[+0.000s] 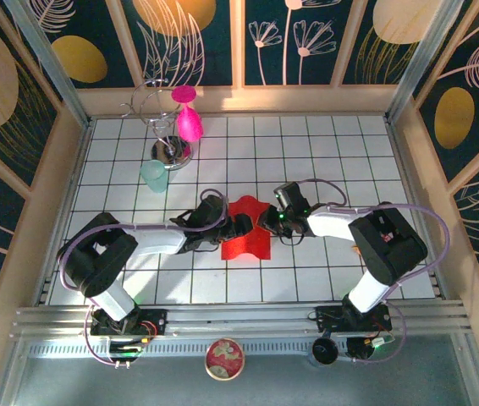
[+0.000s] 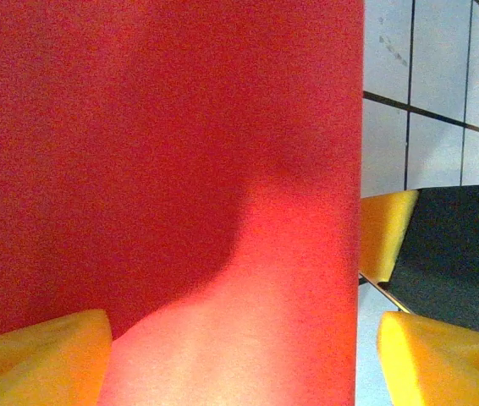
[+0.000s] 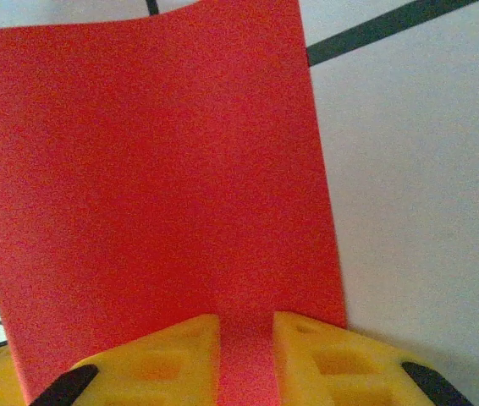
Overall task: Fold a paper plane with a square sheet of paper (pick it up from the middle)
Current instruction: First fold in half a square sheet of paper at the center of the table.
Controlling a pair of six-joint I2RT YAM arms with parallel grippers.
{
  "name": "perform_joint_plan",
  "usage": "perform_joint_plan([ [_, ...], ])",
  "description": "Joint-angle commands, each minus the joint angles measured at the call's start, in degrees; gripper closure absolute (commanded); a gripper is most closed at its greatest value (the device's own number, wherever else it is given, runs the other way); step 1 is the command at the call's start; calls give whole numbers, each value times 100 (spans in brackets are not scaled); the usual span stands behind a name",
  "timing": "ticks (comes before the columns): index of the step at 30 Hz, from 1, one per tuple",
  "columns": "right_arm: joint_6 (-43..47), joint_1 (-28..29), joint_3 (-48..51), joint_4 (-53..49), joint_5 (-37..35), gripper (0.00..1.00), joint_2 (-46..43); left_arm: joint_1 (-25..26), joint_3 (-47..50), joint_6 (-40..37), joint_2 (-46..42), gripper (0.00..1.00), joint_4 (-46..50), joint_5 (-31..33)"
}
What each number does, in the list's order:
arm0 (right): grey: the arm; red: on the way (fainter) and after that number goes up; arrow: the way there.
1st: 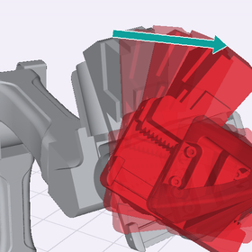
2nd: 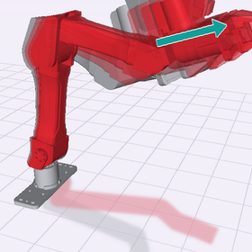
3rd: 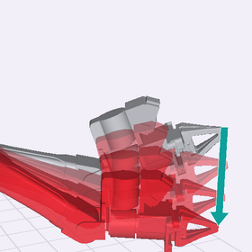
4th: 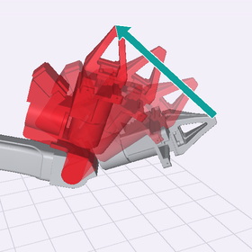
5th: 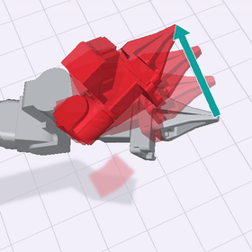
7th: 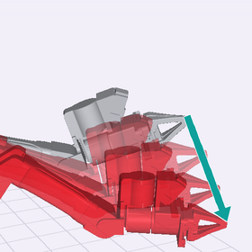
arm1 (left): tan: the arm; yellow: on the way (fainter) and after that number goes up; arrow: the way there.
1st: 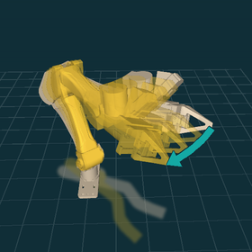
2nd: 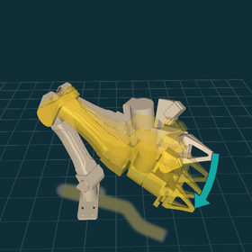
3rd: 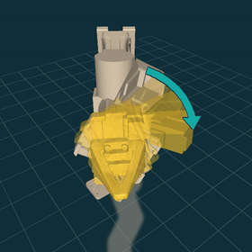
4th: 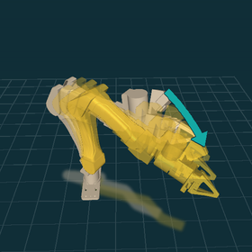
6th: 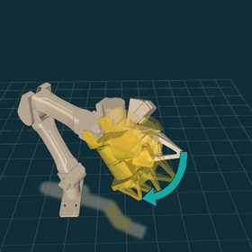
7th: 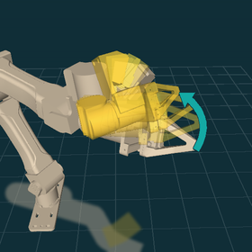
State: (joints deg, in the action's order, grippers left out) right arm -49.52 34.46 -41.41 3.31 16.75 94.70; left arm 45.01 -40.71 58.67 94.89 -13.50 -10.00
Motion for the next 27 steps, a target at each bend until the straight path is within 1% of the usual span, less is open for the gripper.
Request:
perform_joint_plan([
  [1, -142, 87, 124, 165, 217, 76, 167, 19, -206, -119, 214, 17, 737, 67],
  [5, -284, 136, 196, 441, 391, 76, 182, 17, -328, -180, 295, 18, 986, 121],
  [6, -324, 145, 227, 531, 443, 76, 181, 16, -345, -181, 459, 19, 1006, 121],
  [9, -451, 166, 320, 768, 545, 76, 198, 25, -367, -178, 544, 23, 1033, 112],
  [12, -504, 157, 362, 846, 549, 76, 181, 19, -378, -198, 572, 29, 1060, 144],
  [15, -499, 116, 401, 829, 455, 76, 63, 19, -377, -229, 545, 39, 1051, 213],
  [19, -422, -15, 501, 784, 223, 75, -370, 16, -442, -336, 481, 49, 1045, 281],
  [23, -233, -206, 587, 724, 26, 72, -898, 13, -440, -431, 358, 56, 1004, 383],
  [24, -201, -275, 619, 722, 7, 72, -1034, -5, -446, -451, 163, 57, 986, 393],
  [25, -162, -273, 656, 729, 3, 71, -1173, -20, -438, -470, 106, 59, 946, 370],
  [27, -129, -505, 744, 780, 20, 69, -1423, -69, -421, -484, -18, 63, 781, 241],
])
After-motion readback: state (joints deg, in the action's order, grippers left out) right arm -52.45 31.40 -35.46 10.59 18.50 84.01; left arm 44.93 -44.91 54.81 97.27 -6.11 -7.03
